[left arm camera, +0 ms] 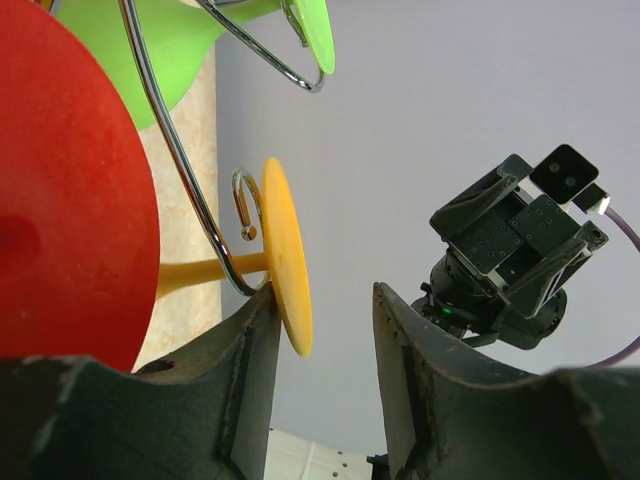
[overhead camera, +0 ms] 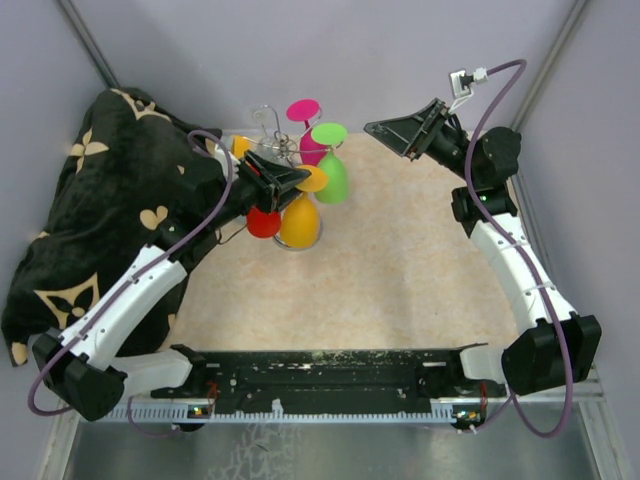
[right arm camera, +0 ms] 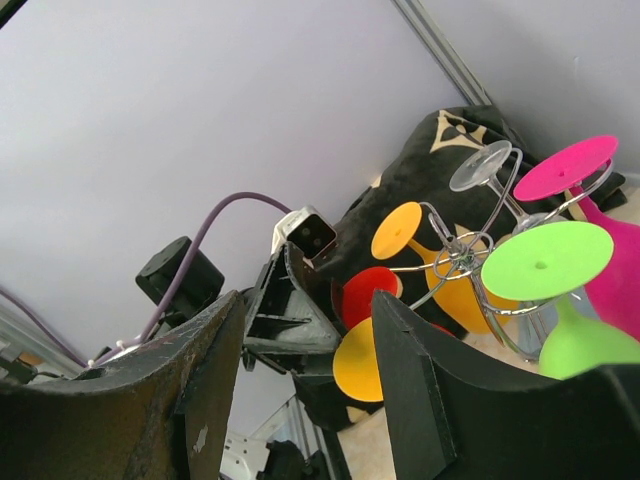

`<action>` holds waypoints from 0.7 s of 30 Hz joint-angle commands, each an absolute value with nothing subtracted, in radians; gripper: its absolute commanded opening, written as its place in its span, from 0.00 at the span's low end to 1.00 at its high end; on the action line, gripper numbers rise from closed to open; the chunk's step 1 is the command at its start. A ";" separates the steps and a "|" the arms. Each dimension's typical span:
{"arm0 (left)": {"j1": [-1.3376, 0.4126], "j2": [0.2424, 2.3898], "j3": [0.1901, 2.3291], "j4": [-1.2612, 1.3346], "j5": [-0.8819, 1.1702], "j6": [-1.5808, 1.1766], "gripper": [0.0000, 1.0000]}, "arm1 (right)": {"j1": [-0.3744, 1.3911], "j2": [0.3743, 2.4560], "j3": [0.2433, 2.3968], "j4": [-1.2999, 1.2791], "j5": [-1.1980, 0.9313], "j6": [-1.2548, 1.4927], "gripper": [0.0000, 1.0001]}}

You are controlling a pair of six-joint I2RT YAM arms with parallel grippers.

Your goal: Place the wine glass upside down on the wine glass rack

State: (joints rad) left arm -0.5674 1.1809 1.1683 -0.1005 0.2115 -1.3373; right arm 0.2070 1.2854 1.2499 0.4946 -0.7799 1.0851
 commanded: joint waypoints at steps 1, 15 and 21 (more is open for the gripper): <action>-0.572 1.143 1.164 -0.123 0.226 -1.318 0.49 | 0.202 1.281 1.251 0.566 -0.779 1.086 0.54; -0.572 1.144 1.153 -0.143 0.245 -1.315 0.52 | 0.202 1.272 1.249 0.562 -0.779 1.090 0.54; -0.572 1.133 1.144 -0.144 0.250 -1.311 0.55 | 0.202 1.268 1.246 0.559 -0.779 1.090 0.54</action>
State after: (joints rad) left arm -0.5678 1.1595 1.1542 -0.1410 0.2352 -1.3270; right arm 0.2070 1.2858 1.2495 0.5026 -0.7799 1.0866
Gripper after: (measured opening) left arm 0.539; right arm 0.542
